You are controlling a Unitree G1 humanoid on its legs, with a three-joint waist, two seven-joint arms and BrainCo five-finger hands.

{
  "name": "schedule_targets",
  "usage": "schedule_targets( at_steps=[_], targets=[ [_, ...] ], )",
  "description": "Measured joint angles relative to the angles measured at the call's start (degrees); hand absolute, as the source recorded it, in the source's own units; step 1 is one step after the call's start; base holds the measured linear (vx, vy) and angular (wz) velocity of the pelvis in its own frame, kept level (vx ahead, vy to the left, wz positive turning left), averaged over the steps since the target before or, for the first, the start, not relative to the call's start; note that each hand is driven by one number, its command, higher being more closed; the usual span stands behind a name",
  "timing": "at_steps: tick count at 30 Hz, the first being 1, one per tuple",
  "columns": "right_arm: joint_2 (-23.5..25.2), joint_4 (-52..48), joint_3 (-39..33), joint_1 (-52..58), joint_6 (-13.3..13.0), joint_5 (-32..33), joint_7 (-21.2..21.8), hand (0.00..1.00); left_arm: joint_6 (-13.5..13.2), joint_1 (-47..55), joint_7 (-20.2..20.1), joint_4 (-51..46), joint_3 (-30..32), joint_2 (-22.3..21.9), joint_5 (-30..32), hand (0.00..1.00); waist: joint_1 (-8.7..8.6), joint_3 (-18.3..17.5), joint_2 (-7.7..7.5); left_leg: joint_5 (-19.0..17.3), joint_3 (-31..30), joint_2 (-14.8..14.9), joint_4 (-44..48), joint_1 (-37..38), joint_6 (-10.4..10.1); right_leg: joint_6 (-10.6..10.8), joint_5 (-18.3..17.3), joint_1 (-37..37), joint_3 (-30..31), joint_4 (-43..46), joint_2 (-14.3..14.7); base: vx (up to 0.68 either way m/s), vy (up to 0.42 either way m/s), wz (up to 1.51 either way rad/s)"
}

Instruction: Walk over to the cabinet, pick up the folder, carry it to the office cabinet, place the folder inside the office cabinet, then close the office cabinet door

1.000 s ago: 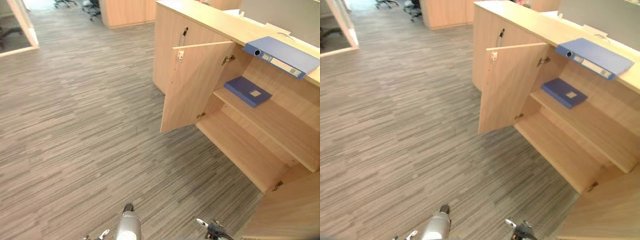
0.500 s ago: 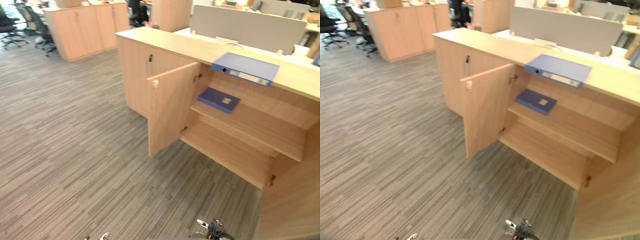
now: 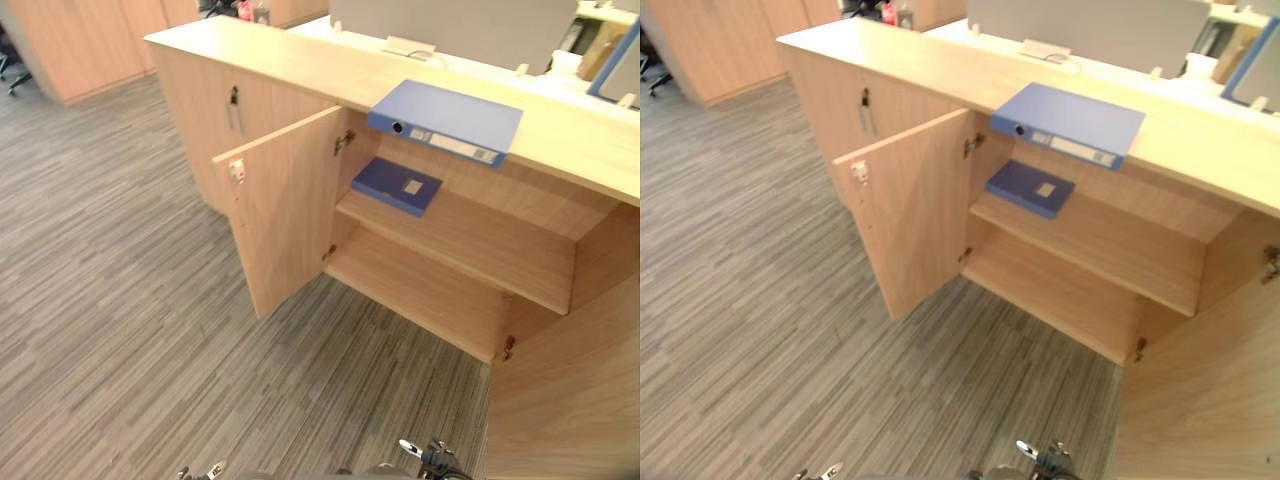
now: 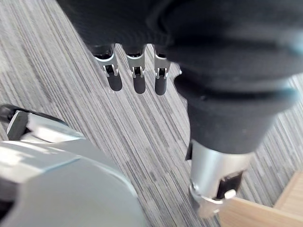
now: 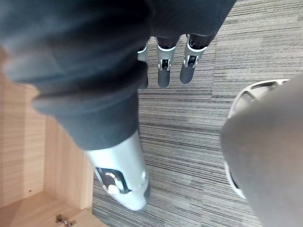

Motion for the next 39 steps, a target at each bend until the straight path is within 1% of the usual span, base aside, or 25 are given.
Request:
schedule_targets(
  at_steps=[1,2,3,4,5,6,7,9,10,13,17,19,20,21,22,23,24,26,27,29,31,32,33,37,39],
  targets=[
    [-0.1,0.2,0.1,-0.1,0.3,0.0,-0.1,0.0,0.2,0.4,0.0,-0.4,0.6,-0.4,-0.6,0.0,0.84,0.4,0.2,-1.0,-0.2,0.7,8.0,-3.6,1.7,-0.4,-0.2,2.0,2.9,-0.7,0.8,0.38,0.168,-1.58],
    [0.1,0.4,0.1,-0.1,0.6,0.0,-0.2,0.0,0.3,0.7,0.0,-0.5,0.6,-0.2,-0.7,0.0,2.06,0.6,-0.38,-3.2,0.7,0.3,9.6,-7.3,4.3,-0.5,-0.3,5.1,7.8,-3.0,0.8,0.44,0.237,-1.92],
    [0.2,0.6,-0.2,-0.3,1.0,0.0,-0.6,0.0,0.3,1.0,0.0,-0.4,0.6,-0.1,-0.9,0.0,2.43,0.9,-0.62,-4.9,0.4,-0.5,5.6,-9.2,6.1,0.0,0.0,6.6,11.1,-4.2,0.1,0.42,0.296,-1.82],
    [0.4,1.3,-0.7,-1.1,1.1,0.1,-0.8,0.0,0.3,1.1,0.0,-0.4,0.7,-0.1,-1.1,0.0,2.69,1.4,-0.96,-6.3,0.0,-1.4,0.4,-9.9,6.5,0.9,0.5,7.4,13.4,-4.7,-0.9,0.35,0.323,-1.51],
    [0.3,3.0,-1.4,-2.1,1.1,0.3,-1.1,0.0,0.2,1.5,0.0,-0.4,1.0,0.0,-1.7,0.0,2.92,1.5,-1.51,-6.7,-1.7,-3.8,-11.5,-9.9,6.5,1.8,0.6,8.0,15.6,-5.2,-2.5,0.36,0.366,-1.37],
    [0.3,3.6,-2.7,-2.3,1.1,0.4,-1.1,0.0,0.1,1.5,0.0,-0.3,1.0,-0.2,-2.0,0.0,3.28,1.2,-1.13,-3.6,-5.4,-6.1,-27.3,-8.5,6.5,3.8,0.5,8.2,16.9,-5.1,-3.6,0.32,0.332,-1.1],
    [-0.1,3.5,-2.7,-2.3,1.1,0.4,-1.2,0.0,0.0,1.5,0.0,-0.2,1.1,-0.9,-2.2,0.0,3.45,1.2,-0.36,3.2,-7.4,-6.7,-32.3,-8.1,5.7,5.3,0.3,8.4,17.7,-5.1,-3.9,0.36,0.347,-0.76],
    [2.0,3.5,-1.9,-2.2,1.2,0.6,-1.5,0.0,-0.5,0.3,0.1,-0.1,1.3,1.2,-2.6,0.0,3.35,0.9,-4.01,3.5,-6.0,-10.1,-34.4,-6.2,5.9,6.7,2.2,8.8,16.7,-7.0,-7.4,0.36,0.304,-0.26],
    [2.7,3.5,-1.9,-2.7,1.2,2.0,-1.5,0.0,-1.0,-0.7,0.1,-0.2,1.3,1.5,-2.8,0.0,3.53,0.5,-4.85,3.0,-5.9,-11.2,-34.3,-6.3,6.6,6.8,3.9,8.7,16.3,-7.8,-8.5,0.27,0.231,-0.08],
    [3.5,2.6,-0.7,-4.8,0.7,2.5,-1.5,0.0,-1.0,-1.1,0.1,0.4,1.2,1.6,-2.9,0.0,3.85,0.2,-4.59,2.3,-2.3,-12.1,-35.4,-4.2,7.9,8.0,7.1,8.5,17.4,-8.1,-10.9,0.17,0.254,-0.42],
    [3.4,2.5,0.0,-4.2,0.1,2.0,-1.3,0.0,-1.0,-1.0,0.1,2.5,-0.4,2.6,-2.1,0.0,3.94,-2.3,-4.44,3.4,0.6,-14.9,-42.9,0.4,9.8,8.9,8.2,7.1,17.5,-7.5,-15.0,0.07,0.147,-0.52],
    [2.3,2.5,0.3,-3.9,0.2,1.8,-0.9,0.0,-1.0,-0.7,0.1,3.3,-1.6,2.3,-1.4,0.0,4.04,-2.2,-2.63,3.0,1.5,-16.3,-48.3,4.3,10.0,9.0,8.2,3.7,18.1,-1.3,-17.1,0.01,0.161,-0.86],
    [1.0,2.1,0.3,-3.5,0.3,1.8,-0.9,0.0,-1.0,0.2,0.0,3.4,-3.5,1.7,-0.7,0.0,4.12,-2.0,-1.01,3.1,0.9,-18.1,-53.2,8.2,10.1,8.9,8.2,-1.5,20.2,9.1,-18.9,0.0,0.207,-0.9],
    [0.6,1.8,0.4,-3.4,0.2,1.6,-0.9,0.0,-1.1,0.5,0.0,3.4,-4.0,1.7,-0.5,0.0,4.08,-2.0,-0.74,3.3,0.8,-18.6,-54.2,9.1,10.4,8.9,8.1,-3.3,20.4,12.8,-19.8,-0.01,0.236,-0.84],
    [-0.1,1.1,0.4,-3.1,0.1,1.7,-0.9,0.0,-1.1,0.9,-0.1,4.2,-5.4,2.5,0.0,0.0,2.77,-2.1,-0.43,4.4,0.9,-20.0,-55.4,11.3,11.6,8.5,8.1,-7.4,20.3,23.1,-22.6,-0.01,0.139,-0.2],
    [-0.3,1.2,0.4,-2.3,0.1,1.7,-0.9,0.0,-1.1,1.3,-0.1,4.3,-6.2,3.2,0.1,0.0,1.9,-2.1,-1.33,4.5,0.9,-21.0,-56.1,13.1,12.2,8.1,8.2,-9.6,20.0,28.7,-24.8,0.01,0.098,-0.02],
    [-0.5,1.2,0.4,-1.9,0.1,1.7,-0.9,0.0,-1.2,1.4,-0.1,4.3,-6.3,3.3,0.2,0.0,1.66,-2.2,-1.39,4.5,0.8,-21.1,-56.4,13.8,12.4,8.1,8.0,-9.9,19.7,30.0,-25.4,0.04,0.043,0.15],
    [-0.8,1.6,0.4,-1.3,0.1,1.7,-1.0,0.0,-1.5,1.4,-0.1,4.3,-6.4,3.2,0.2,0.0,1.14,-2.6,-1.31,4.8,0.0,-20.5,-57.4,14.3,13.0,8.1,5.3,-10.3,16.7,29.3,-25.5,0.06,-0.021,0.11],
    [-1.0,2.3,0.4,-1.7,0.1,1.7,-1.0,0.0,-1.5,1.4,-0.1,4.3,-6.4,3.2,0.1,0.0,0.8,-2.6,-0.91,4.8,-1.1,-19.4,-57.5,14.1,13.0,8.4,1.2,-10.5,14.8,25.4,-24.0,0.11,-0.116,0.14],
    [-1.3,2.6,0.3,-1.9,0.1,2.0,-1.0,0.0,-1.5,1.0,0.0,4.6,-6.5,3.2,0.0,0.0,0.08,-1.8,-0.47,4.4,-2.6,-16.2,-57.3,13.8,12.4,8.8,-0.4,-11.3,14.1,19.4,-20.3,0.16,-0.237,0.15],
    [-1.1,2.4,1.0,-1.9,0.1,2.0,-1.1,0.0,-1.5,1.0,0.0,4.5,-6.4,3.4,0.0,0.0,0.14,-1.5,-0.76,2.9,-3.1,-11.7,-56.6,14.9,9.7,9.0,1.0,-13.0,14.4,11.0,-17.2,0.19,-0.35,0.05],
    [-0.9,2.4,2.1,-1.7,0.1,1.9,-1.2,0.0,-1.5,1.0,0.0,4.4,-6.3,3.7,0.0,0.0,0.21,-1.5,-1.39,2.2,-3.0,-11.3,-56.2,15.2,8.7,9.0,2.5,-12.7,14.6,8.1,-17.1,0.19,-0.426,0.08],
    [-0.6,2.4,4.0,-1.3,0.1,1.8,-1.2,0.0,-1.5,1.1,0.0,4.0,-6.0,4.5,0.1,0.0,0.07,-1.4,-3.08,0.7,-3.2,-11.3,-55.2,16.3,7.0,9.9,9.8,-12.2,15.5,6.3,-17.9,0.22,-0.452,0.16],
    [-3.2,2.3,4.8,-1.5,0.1,-0.3,-1.0,0.0,-1.8,0.3,0.0,3.7,-2.6,-0.1,0.3,0.0,0.0,-2.9,1.03,-0.2,-5.9,-5.2,-54.9,17.0,7.0,7.4,0.7,-13.8,11.9,13.7,-13.1,0.22,-0.412,0.18],
    [-3.0,2.6,4.5,-1.5,0.2,-0.4,-0.9,0.0,-1.8,0.3,0.0,3.6,-1.9,-0.4,-0.3,0.0,0.05,-3.1,1.33,0.1,-7.2,-2.5,-52.2,16.3,6.8,6.1,-0.4,-11.1,10.2,11.9,-10.4,0.28,-0.311,0.2]
  ],
)
